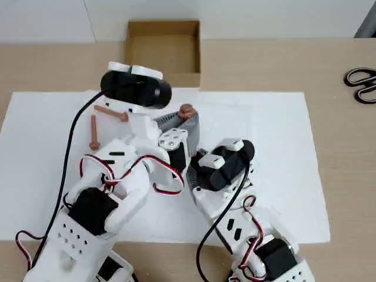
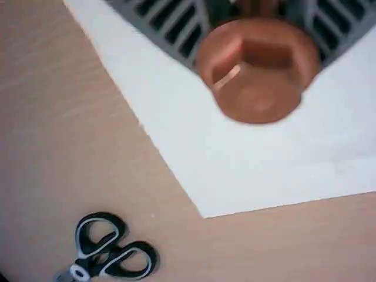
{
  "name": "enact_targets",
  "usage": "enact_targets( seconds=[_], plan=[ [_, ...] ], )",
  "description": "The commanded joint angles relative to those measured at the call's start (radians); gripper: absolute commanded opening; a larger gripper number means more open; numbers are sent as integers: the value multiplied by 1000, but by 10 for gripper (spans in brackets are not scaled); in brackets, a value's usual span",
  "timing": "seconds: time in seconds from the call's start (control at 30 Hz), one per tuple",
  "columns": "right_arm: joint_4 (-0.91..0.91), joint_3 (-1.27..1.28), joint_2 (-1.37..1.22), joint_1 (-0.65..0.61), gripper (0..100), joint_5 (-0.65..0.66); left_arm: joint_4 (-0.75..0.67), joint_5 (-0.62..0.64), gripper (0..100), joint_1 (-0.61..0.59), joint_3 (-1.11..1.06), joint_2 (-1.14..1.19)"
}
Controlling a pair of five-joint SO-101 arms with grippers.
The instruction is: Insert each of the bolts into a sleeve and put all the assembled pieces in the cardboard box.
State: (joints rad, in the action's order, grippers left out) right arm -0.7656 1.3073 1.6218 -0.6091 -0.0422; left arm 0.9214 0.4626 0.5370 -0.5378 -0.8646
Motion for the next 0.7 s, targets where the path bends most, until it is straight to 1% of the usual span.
enact_targets(
  seconds=[0.0, 0.13, 0.27, 0.57, 0.67],
  plan=[
    [18, -5, 22, -7, 4, -8, -37, 3, 5, 6, 7, 2],
    [18, -5, 22, -7, 4, -8, -41, 3, 5, 8, -16, 2],
    [18, -5, 22, -7, 4, -8, -43, 3, 5, 38, -64, 2],
    [18, -5, 22, -2, 4, -8, -44, 3, 5, 38, -108, -3],
    [18, -5, 22, -2, 4, -8, -89, -5, 5, 37, -131, -5]
  ],
)
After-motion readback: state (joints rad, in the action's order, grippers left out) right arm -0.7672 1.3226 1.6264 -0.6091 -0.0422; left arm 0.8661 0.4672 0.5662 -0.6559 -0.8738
